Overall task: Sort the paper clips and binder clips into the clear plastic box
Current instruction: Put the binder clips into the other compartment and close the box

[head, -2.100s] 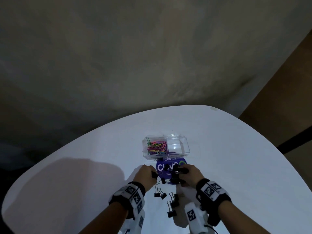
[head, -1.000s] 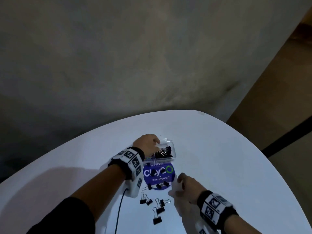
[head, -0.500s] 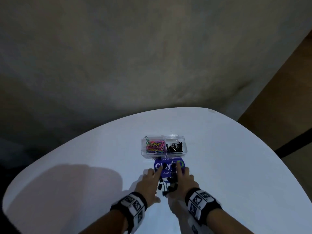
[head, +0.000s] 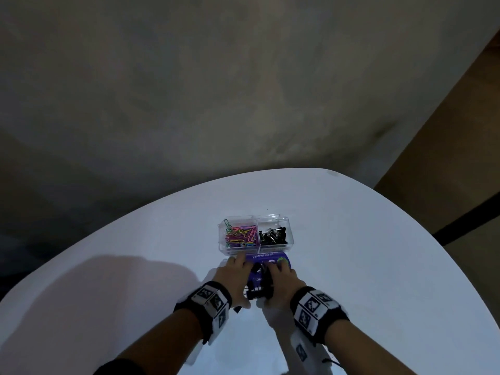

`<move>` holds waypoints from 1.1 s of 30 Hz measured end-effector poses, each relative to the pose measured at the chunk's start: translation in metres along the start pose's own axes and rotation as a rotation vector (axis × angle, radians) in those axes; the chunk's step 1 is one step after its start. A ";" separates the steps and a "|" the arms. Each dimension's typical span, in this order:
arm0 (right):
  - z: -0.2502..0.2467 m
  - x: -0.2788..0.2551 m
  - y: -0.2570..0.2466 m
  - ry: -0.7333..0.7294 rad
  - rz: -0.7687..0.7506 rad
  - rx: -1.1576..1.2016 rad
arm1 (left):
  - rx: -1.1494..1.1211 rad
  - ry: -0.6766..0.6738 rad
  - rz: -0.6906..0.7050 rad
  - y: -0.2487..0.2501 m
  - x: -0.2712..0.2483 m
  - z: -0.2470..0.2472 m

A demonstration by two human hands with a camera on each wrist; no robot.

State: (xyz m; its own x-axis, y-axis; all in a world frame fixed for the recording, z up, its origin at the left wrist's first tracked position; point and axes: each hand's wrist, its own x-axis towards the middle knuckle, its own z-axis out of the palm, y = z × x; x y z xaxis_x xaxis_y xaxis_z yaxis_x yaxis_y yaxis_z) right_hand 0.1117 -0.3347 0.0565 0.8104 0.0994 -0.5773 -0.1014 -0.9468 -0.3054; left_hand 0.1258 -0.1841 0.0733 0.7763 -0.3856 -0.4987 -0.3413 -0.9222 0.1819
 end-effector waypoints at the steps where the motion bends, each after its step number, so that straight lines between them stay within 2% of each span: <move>1: 0.001 -0.002 0.005 0.002 0.020 0.000 | -0.013 -0.012 -0.010 -0.005 -0.002 0.002; 6: 0.001 0.000 0.015 -0.012 0.120 0.032 | -0.088 -0.074 -0.107 -0.013 -0.008 0.009; 13: -0.005 0.012 -0.009 -0.003 0.077 0.135 | -0.151 -0.086 -0.038 0.004 0.016 0.004; 19: 0.003 0.020 -0.016 0.030 0.106 0.131 | -0.214 -0.049 -0.057 0.007 0.022 0.005; 27: 0.001 0.021 -0.016 0.069 0.035 0.074 | -0.253 0.116 -0.086 0.008 0.022 0.007; 29: -0.003 0.021 -0.014 0.071 -0.013 0.097 | -0.265 0.119 -0.110 0.006 0.020 0.004; 33: -0.014 0.021 -0.004 0.129 0.013 0.216 | -0.402 0.146 -0.159 -0.001 0.016 0.000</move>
State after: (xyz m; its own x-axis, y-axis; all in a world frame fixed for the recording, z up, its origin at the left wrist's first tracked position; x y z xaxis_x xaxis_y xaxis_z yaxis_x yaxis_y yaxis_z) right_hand 0.1370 -0.3327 0.0563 0.8736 0.0344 -0.4854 -0.2222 -0.8593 -0.4608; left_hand 0.1382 -0.1888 0.0650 0.8789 -0.2117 -0.4274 -0.0013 -0.8972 0.4416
